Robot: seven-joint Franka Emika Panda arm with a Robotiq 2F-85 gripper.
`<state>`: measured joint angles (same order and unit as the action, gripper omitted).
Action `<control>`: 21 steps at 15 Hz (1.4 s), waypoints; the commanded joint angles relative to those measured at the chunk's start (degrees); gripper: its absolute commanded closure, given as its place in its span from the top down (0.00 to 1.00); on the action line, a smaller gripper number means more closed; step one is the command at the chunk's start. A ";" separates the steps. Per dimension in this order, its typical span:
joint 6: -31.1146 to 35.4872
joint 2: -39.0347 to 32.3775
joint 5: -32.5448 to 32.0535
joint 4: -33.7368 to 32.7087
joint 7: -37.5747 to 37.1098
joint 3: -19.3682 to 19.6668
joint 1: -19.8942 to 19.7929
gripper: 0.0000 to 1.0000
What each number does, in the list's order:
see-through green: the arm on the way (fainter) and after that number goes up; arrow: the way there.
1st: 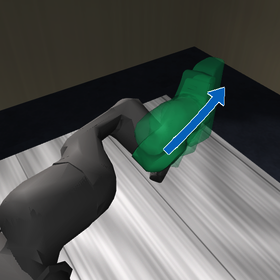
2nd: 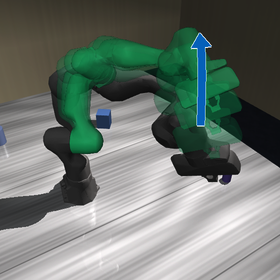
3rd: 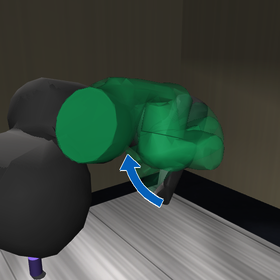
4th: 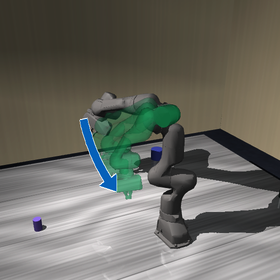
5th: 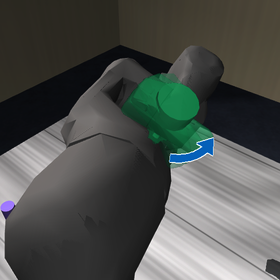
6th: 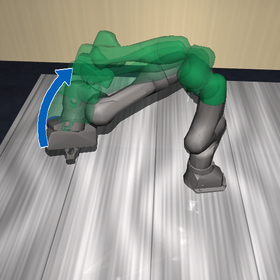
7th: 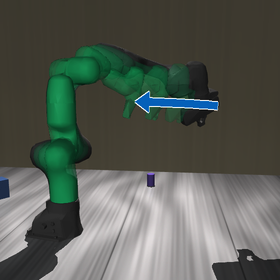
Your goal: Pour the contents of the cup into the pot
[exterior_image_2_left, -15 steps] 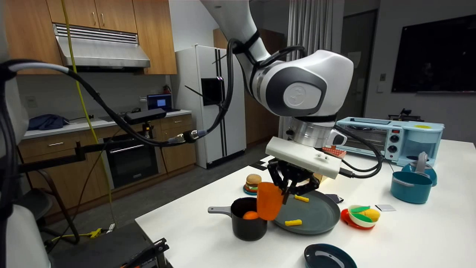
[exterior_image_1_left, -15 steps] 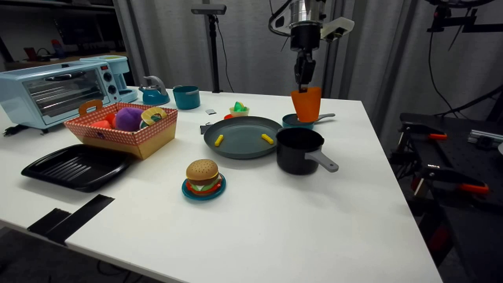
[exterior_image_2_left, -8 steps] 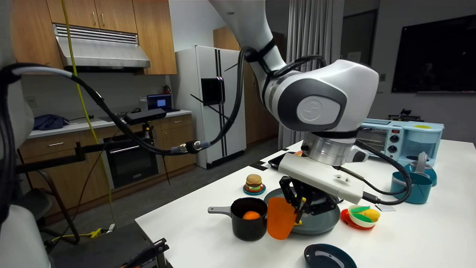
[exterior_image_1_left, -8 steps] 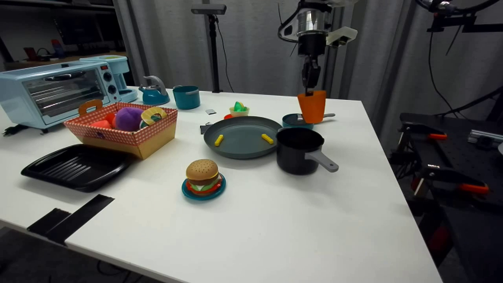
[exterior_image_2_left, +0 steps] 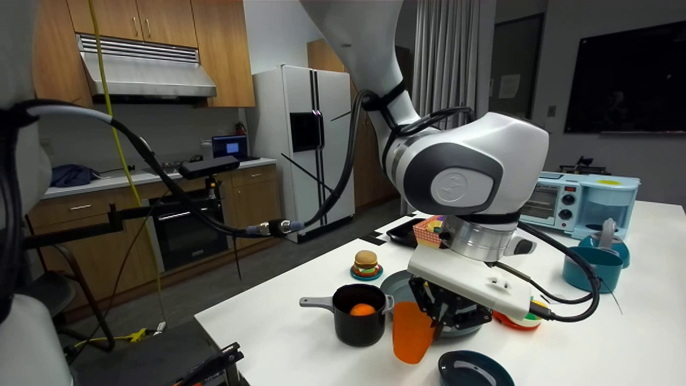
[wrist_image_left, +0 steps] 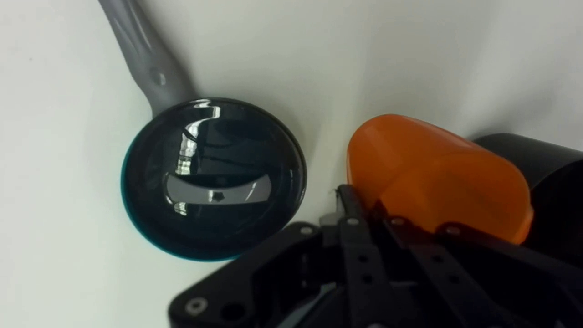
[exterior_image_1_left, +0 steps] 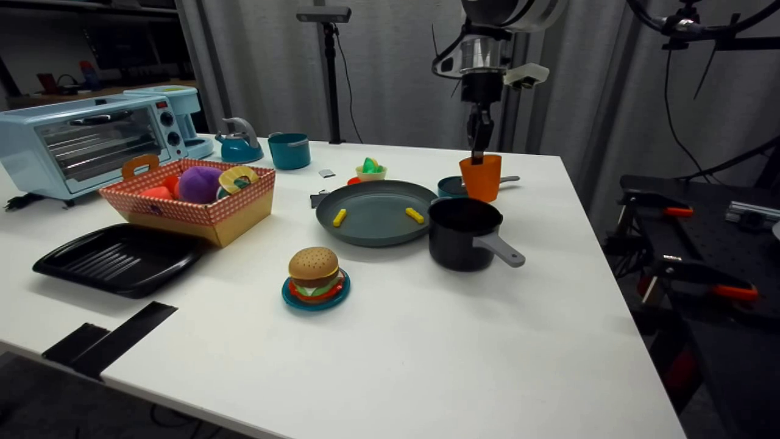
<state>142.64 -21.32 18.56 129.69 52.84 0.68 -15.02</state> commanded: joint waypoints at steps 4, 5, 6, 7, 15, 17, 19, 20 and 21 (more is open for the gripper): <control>2.75 -2.11 1.95 -1.17 1.92 -2.92 -2.38 0.29; 2.70 -2.04 1.83 -1.08 1.85 -3.10 -2.52 0.31; 2.63 -1.95 1.77 -0.99 1.75 -3.21 -2.64 0.38; 2.59 -1.78 1.74 -0.86 1.79 -3.28 -2.73 0.44; 1.10 -0.24 1.65 0.19 1.76 -3.85 -2.68 0.99; -0.67 0.73 2.35 0.65 2.13 -4.43 -3.05 1.00; -2.39 2.46 3.26 1.39 1.97 -4.81 -3.40 1.00; -3.29 3.34 4.00 1.73 2.07 -4.91 -3.51 1.00; -4.65 4.45 4.80 1.97 1.98 -4.76 -3.49 1.00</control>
<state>141.80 -21.57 19.80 129.48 52.85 -3.17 -16.83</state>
